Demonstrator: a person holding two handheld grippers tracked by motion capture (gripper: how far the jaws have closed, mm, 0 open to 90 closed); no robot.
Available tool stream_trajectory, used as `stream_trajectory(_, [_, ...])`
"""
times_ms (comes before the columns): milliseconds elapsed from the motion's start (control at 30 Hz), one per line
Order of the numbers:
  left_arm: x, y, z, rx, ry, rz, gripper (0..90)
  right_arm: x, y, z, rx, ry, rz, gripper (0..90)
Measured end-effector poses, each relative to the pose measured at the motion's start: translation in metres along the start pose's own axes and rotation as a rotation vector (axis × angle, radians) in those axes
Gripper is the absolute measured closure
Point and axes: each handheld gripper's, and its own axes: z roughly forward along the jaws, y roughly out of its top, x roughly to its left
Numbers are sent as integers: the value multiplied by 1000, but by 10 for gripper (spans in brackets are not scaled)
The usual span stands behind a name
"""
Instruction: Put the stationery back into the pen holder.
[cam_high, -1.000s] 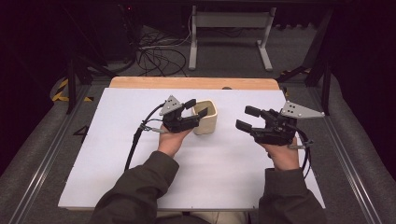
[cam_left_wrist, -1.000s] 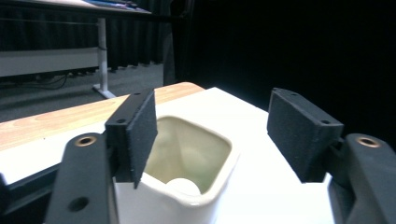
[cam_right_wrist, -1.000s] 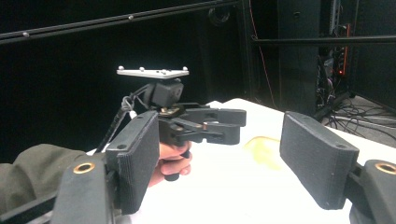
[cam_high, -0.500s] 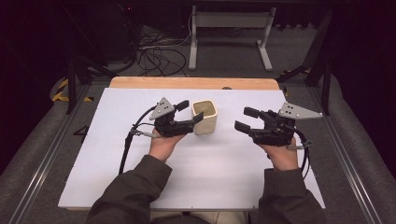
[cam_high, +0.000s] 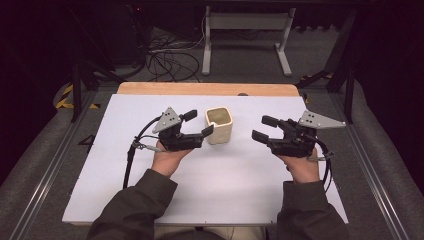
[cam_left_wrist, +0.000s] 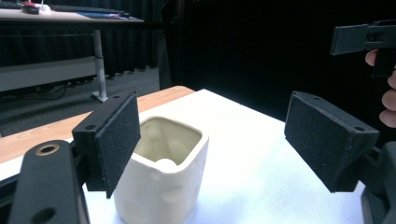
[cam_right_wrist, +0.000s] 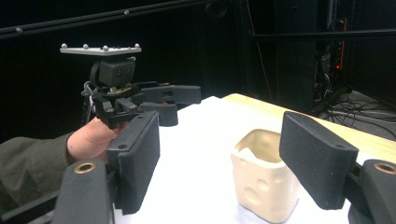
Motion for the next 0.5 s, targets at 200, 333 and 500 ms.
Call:
stream_trajectory(200, [0, 2, -7, -9, 3, 8, 191, 1, 0, 0, 1, 3, -2, 297])
stream_trajectory(333, [0, 4, -13, -18, 8, 10, 188, 0, 0, -1, -3, -1, -1, 297])
stream_trajectory(500, [0, 7, -21, -28, 14, 26, 186, 0, 0, -3, -8, -3, -2, 297])
